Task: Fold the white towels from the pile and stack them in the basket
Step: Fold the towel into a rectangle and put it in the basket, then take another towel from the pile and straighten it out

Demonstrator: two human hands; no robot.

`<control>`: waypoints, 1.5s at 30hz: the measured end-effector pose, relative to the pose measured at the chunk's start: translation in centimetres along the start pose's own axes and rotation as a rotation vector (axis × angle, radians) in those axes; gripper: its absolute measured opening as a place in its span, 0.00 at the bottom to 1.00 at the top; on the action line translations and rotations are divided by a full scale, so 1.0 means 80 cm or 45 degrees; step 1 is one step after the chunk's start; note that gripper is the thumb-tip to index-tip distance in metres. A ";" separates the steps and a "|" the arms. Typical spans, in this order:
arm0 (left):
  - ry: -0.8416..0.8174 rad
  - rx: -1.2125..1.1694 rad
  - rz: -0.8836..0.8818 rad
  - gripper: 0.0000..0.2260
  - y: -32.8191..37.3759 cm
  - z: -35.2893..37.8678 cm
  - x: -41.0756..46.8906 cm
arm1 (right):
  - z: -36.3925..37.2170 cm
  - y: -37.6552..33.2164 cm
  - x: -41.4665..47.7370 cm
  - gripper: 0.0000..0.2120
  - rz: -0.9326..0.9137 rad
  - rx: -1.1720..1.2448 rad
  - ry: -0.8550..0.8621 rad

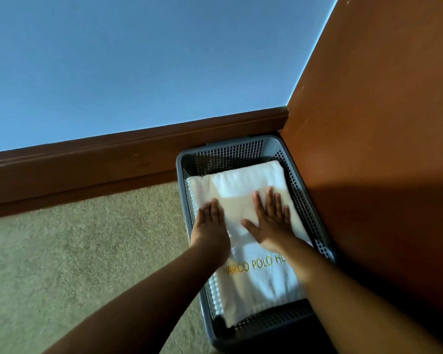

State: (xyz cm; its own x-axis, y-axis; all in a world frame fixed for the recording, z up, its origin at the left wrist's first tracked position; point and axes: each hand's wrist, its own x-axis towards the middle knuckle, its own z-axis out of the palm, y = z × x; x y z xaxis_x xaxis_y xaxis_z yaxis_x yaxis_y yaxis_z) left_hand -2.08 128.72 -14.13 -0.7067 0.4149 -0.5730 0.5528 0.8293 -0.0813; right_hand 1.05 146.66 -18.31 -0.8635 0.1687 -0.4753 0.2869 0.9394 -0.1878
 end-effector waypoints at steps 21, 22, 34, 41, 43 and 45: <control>0.397 -0.713 0.455 0.18 -0.064 0.152 -0.260 | -0.004 -0.063 -0.216 0.29 0.093 0.225 -0.058; 0.420 -0.803 0.387 0.18 -0.082 0.172 -0.280 | -0.003 -0.088 -0.227 0.26 0.041 0.286 0.004; 0.636 -1.407 -0.530 0.11 -0.342 0.430 -0.653 | 0.175 -0.534 -0.426 0.11 -0.706 0.537 -0.308; 0.749 -1.527 -0.909 0.09 -0.442 0.515 -0.830 | 0.272 -0.712 -0.535 0.07 -1.006 0.412 -0.563; 0.809 -1.577 -0.959 0.09 -0.465 0.523 -0.854 | 0.273 -0.748 -0.542 0.08 -1.064 0.384 -0.572; 0.859 -1.653 -1.005 0.08 -0.487 0.530 -0.865 | 0.274 -0.781 -0.534 0.08 -1.071 0.371 -0.564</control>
State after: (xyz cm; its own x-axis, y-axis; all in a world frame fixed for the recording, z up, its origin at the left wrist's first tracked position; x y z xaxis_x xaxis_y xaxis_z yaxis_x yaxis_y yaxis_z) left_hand 44.02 51.79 -5.89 -0.8583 -0.4409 -0.2626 -0.4768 0.4956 0.7260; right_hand 29.07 74.26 -5.10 -0.6169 -0.7012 -0.3573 -0.2059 0.5819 -0.7867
